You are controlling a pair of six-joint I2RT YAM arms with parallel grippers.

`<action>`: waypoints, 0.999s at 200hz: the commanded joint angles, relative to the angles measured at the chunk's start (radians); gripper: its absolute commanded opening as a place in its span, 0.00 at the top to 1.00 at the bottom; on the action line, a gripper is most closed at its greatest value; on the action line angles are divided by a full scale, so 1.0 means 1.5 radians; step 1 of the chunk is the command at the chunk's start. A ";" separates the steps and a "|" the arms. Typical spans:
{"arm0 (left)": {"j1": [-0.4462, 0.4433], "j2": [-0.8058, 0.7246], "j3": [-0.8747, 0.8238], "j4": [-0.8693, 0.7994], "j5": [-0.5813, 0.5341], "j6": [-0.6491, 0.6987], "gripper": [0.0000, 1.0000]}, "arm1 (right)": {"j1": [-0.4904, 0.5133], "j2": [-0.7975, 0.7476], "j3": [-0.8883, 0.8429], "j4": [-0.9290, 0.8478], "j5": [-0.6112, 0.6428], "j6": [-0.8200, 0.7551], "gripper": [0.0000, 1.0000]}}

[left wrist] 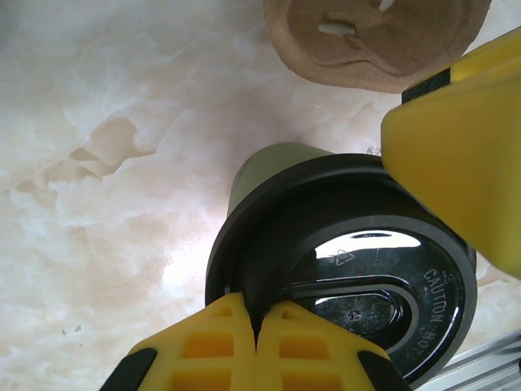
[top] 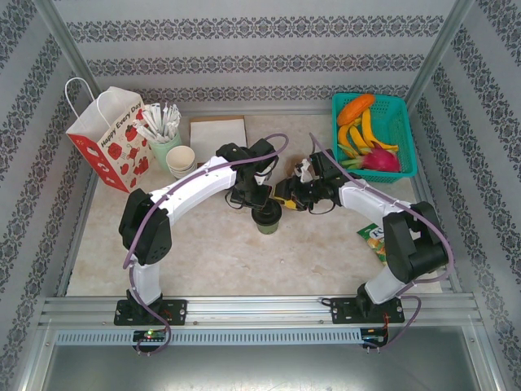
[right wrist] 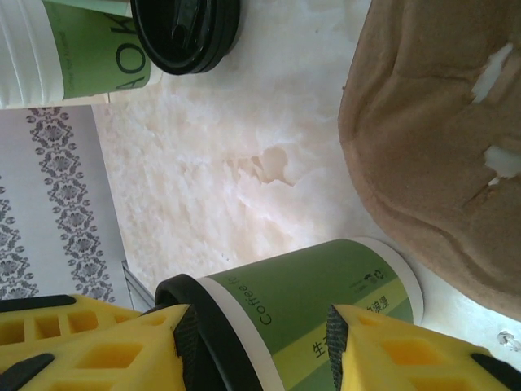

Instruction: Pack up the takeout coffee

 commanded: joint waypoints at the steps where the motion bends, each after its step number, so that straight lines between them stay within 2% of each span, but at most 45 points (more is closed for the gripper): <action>1: -0.013 0.011 0.000 -0.030 -0.021 0.007 1.00 | 0.009 0.014 0.005 -0.010 -0.030 -0.022 0.52; 59: -0.021 0.017 0.009 -0.026 -0.022 0.000 1.00 | 0.016 0.014 -0.001 -0.002 -0.043 -0.028 0.51; 91: -0.025 0.018 0.002 -0.017 -0.028 -0.022 1.00 | 0.019 0.032 -0.028 -0.020 -0.015 -0.038 0.61; 106: -0.028 0.022 -0.006 -0.011 -0.025 -0.033 1.00 | 0.019 0.042 -0.050 -0.020 -0.004 -0.041 0.63; 166: -0.039 0.047 -0.105 0.020 0.001 -0.081 1.00 | 0.023 0.063 -0.090 -0.024 0.031 -0.062 0.64; 200: -0.039 0.039 -0.098 -0.014 -0.039 -0.063 1.00 | 0.023 0.056 -0.082 -0.022 0.040 -0.061 0.64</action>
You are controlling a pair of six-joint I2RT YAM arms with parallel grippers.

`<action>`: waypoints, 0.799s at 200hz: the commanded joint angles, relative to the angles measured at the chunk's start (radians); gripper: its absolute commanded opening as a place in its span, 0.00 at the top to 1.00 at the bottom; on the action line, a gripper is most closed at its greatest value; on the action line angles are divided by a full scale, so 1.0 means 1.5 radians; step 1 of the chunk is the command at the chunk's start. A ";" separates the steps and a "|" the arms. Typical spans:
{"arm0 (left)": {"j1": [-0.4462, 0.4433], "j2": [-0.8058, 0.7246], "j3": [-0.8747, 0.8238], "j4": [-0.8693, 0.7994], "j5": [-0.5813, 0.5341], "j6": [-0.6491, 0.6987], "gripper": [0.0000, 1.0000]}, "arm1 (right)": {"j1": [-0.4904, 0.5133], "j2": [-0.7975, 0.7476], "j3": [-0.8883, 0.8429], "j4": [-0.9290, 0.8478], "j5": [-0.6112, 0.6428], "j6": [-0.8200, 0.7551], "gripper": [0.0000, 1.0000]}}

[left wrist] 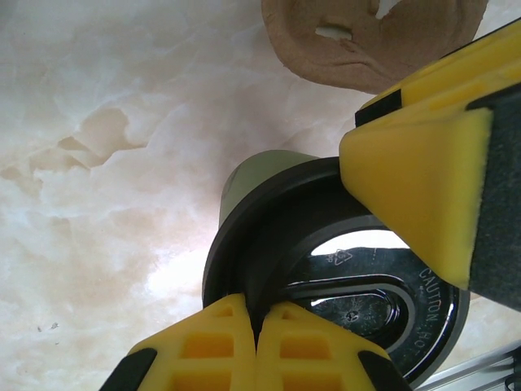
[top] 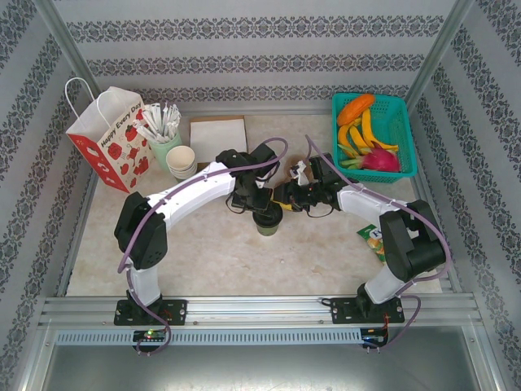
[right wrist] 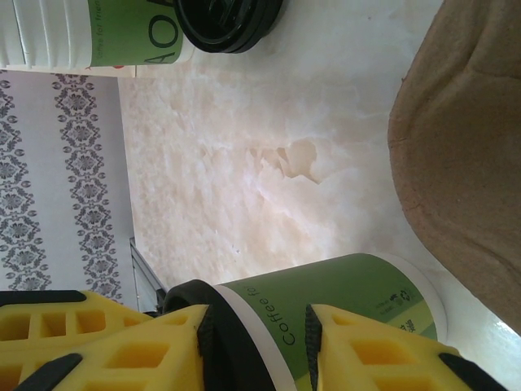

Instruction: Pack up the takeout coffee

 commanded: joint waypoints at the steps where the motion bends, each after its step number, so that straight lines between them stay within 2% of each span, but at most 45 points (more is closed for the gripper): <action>1: -0.019 0.064 -0.044 -0.061 -0.023 -0.004 1.00 | 0.016 0.044 -0.039 -0.107 0.080 -0.025 0.64; 23: -0.019 0.049 -0.013 -0.066 -0.053 -0.025 1.00 | 0.016 0.017 -0.024 -0.083 0.079 -0.016 0.60; 54: -0.019 0.014 -0.012 -0.056 -0.110 -0.084 1.00 | 0.018 -0.058 -0.021 -0.065 0.122 -0.026 0.53; 110: -0.019 0.003 -0.013 -0.063 -0.139 -0.109 1.00 | 0.013 -0.170 -0.087 -0.015 0.155 -0.027 0.40; 130: -0.019 0.008 -0.006 -0.060 -0.133 -0.117 1.00 | 0.013 -0.204 -0.134 0.028 0.150 -0.016 0.29; 142: -0.019 0.012 -0.004 -0.055 -0.132 -0.125 1.00 | 0.014 -0.228 -0.167 0.069 0.147 -0.004 0.03; 160: -0.018 0.019 -0.001 -0.049 -0.126 -0.133 1.00 | 0.019 -0.256 -0.204 0.109 0.147 -0.008 0.02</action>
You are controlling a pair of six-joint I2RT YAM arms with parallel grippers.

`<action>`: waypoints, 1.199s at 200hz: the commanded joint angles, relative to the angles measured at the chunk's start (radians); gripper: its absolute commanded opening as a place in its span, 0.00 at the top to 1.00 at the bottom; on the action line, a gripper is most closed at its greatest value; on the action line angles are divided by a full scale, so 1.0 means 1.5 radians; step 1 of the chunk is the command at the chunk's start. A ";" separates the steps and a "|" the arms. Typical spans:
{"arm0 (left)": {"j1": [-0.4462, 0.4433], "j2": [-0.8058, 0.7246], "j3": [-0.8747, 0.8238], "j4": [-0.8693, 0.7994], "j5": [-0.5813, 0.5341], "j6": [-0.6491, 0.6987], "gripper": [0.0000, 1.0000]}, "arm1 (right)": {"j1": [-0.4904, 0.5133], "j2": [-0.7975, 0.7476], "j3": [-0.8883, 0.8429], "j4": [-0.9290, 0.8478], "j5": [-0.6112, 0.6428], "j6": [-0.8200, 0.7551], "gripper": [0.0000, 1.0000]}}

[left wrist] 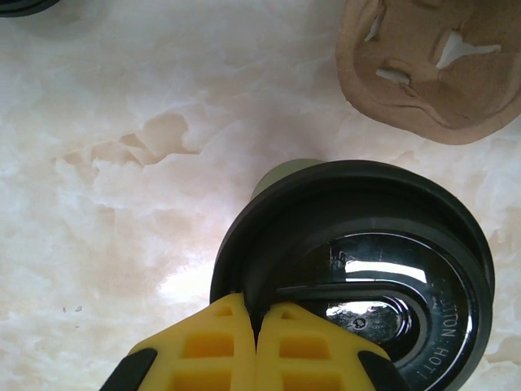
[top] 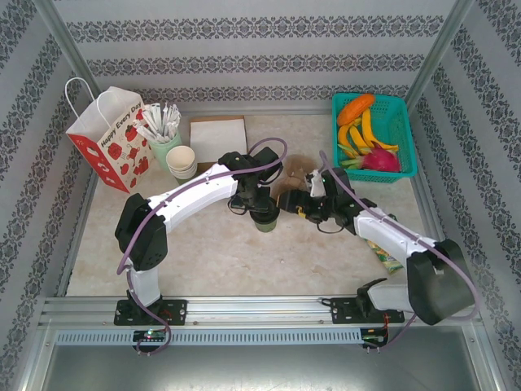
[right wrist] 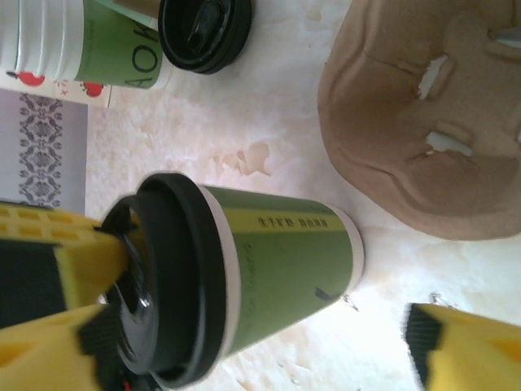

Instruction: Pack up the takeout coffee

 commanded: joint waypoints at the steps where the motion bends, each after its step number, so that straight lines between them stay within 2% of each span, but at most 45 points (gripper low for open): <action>1: 0.000 0.026 -0.006 -0.037 -0.026 -0.025 1.00 | 0.009 -0.038 -0.043 0.076 0.009 -0.001 0.02; 54: 0.000 0.043 0.001 -0.034 -0.019 -0.037 1.00 | 0.046 -0.042 -0.064 0.109 -0.031 -0.063 0.02; 77: -0.001 0.049 0.001 -0.032 -0.013 -0.042 1.00 | 0.065 -0.026 -0.059 0.107 0.010 -0.061 0.02; 111: -0.001 0.053 0.000 -0.038 -0.013 -0.050 1.00 | 0.075 -0.037 -0.097 0.169 0.034 -0.049 0.02; 174: 0.000 0.062 0.001 -0.035 0.002 -0.047 1.00 | 0.086 -0.027 -0.109 0.164 0.034 -0.069 0.03; 240: -0.001 0.064 -0.007 -0.030 0.010 -0.045 1.00 | 0.107 -0.005 -0.099 0.148 0.100 -0.072 0.04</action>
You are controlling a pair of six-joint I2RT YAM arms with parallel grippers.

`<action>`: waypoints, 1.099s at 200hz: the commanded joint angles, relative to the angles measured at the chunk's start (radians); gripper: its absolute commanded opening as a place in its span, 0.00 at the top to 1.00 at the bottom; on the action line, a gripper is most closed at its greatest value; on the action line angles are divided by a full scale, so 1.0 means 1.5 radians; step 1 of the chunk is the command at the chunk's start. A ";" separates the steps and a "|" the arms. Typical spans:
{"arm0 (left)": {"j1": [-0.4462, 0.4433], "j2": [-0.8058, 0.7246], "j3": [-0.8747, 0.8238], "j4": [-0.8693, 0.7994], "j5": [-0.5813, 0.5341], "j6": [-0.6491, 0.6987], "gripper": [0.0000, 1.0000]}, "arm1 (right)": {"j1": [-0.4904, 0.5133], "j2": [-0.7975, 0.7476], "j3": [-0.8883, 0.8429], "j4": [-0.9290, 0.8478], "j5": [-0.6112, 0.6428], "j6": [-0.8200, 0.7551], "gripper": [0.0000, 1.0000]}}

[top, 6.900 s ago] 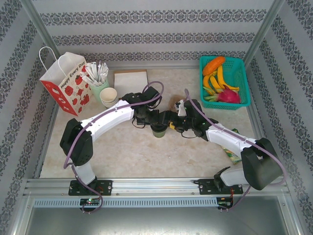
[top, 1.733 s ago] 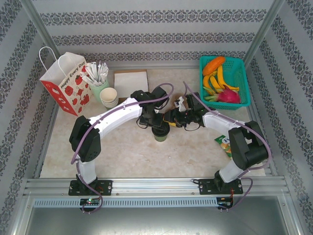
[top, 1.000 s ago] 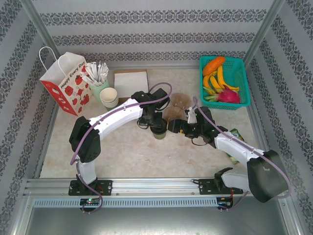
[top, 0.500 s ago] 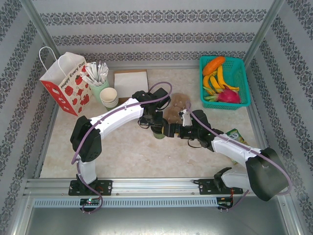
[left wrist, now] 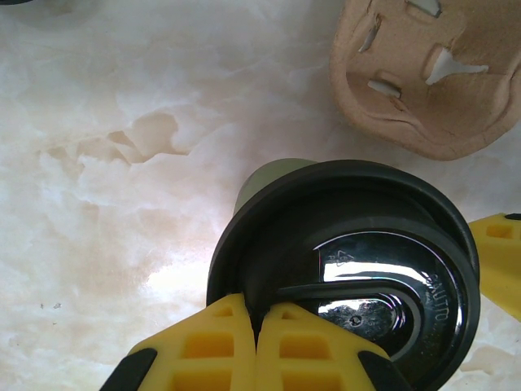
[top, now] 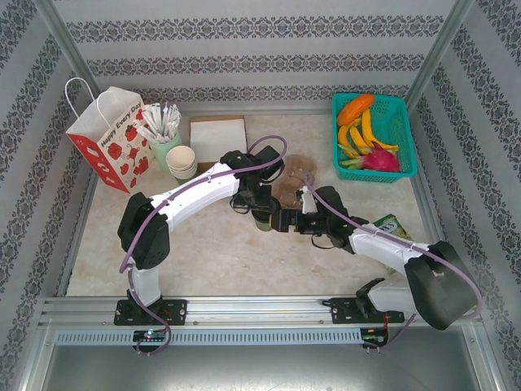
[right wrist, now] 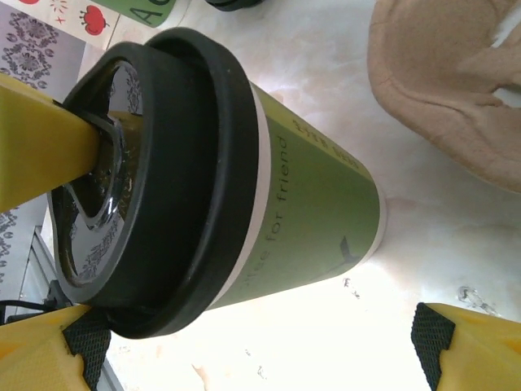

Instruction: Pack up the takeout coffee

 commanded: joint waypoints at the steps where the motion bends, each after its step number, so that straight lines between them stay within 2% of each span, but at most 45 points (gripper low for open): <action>1: -0.001 0.049 -0.024 -0.030 0.001 -0.007 1.00 | 0.016 0.004 0.007 -0.003 0.049 -0.020 0.04; 51: -0.001 0.053 -0.047 -0.013 0.020 -0.006 1.00 | 0.020 0.018 -0.007 -0.049 0.152 0.003 0.04; 92: -0.003 0.071 -0.109 0.009 0.047 -0.001 1.00 | 0.019 0.052 -0.009 -0.094 0.176 0.027 0.06; 149: -0.003 0.082 -0.144 0.006 0.060 0.015 1.00 | 0.016 0.086 -0.004 -0.108 0.143 0.046 0.07; 196: -0.003 0.064 -0.074 -0.028 0.031 0.015 1.00 | -0.004 -0.003 0.041 -0.044 0.025 0.053 0.06; 220: -0.003 0.063 -0.058 -0.029 0.035 0.016 1.00 | -0.036 -0.022 0.060 -0.045 0.000 0.077 0.05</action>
